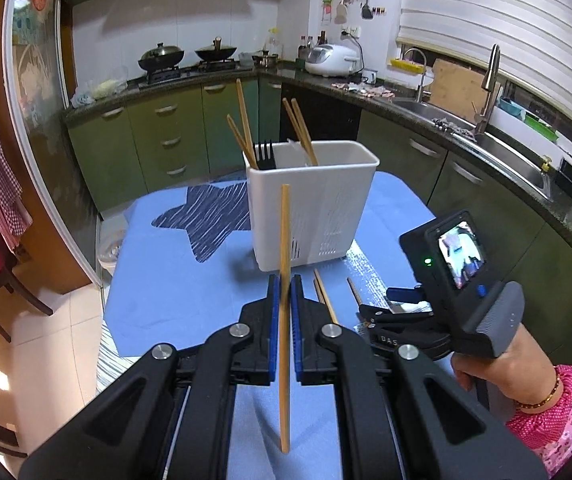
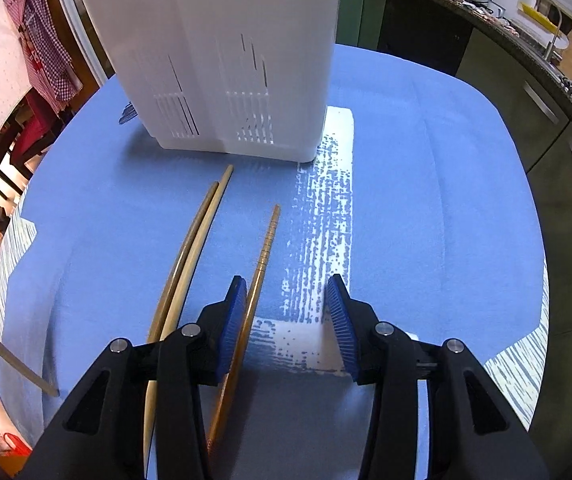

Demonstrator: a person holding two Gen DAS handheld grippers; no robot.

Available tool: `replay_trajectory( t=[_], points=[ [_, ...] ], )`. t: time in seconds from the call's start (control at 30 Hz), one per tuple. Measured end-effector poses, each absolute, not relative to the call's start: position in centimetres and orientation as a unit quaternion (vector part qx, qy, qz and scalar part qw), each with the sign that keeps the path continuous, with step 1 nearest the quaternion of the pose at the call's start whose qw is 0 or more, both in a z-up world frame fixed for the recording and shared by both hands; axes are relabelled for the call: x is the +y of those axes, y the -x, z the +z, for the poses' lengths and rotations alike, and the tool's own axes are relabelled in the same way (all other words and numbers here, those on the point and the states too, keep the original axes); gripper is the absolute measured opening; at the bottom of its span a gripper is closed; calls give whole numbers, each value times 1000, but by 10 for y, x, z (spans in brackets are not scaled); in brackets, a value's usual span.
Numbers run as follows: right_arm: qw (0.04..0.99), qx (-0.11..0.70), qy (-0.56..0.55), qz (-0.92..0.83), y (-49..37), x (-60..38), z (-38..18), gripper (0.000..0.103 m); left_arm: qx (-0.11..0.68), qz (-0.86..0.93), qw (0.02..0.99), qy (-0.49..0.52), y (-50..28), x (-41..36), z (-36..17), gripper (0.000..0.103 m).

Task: Organize utensils
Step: 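Lift the chopstick with the left tool while the right closes on another chopstick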

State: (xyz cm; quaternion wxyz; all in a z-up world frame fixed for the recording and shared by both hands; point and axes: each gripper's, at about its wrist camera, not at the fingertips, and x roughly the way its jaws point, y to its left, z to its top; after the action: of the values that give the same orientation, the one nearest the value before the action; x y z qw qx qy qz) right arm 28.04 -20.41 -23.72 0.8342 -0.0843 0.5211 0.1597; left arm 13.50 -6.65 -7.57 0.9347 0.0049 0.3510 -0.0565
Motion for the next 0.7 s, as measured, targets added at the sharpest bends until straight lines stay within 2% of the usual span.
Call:
replay_trajectory(
  t=[0.7],
  points=[
    [811,557,90,155,-289,-195,-243,43,316,-67,946,-12,-99,-63,-48,6]
  ],
)
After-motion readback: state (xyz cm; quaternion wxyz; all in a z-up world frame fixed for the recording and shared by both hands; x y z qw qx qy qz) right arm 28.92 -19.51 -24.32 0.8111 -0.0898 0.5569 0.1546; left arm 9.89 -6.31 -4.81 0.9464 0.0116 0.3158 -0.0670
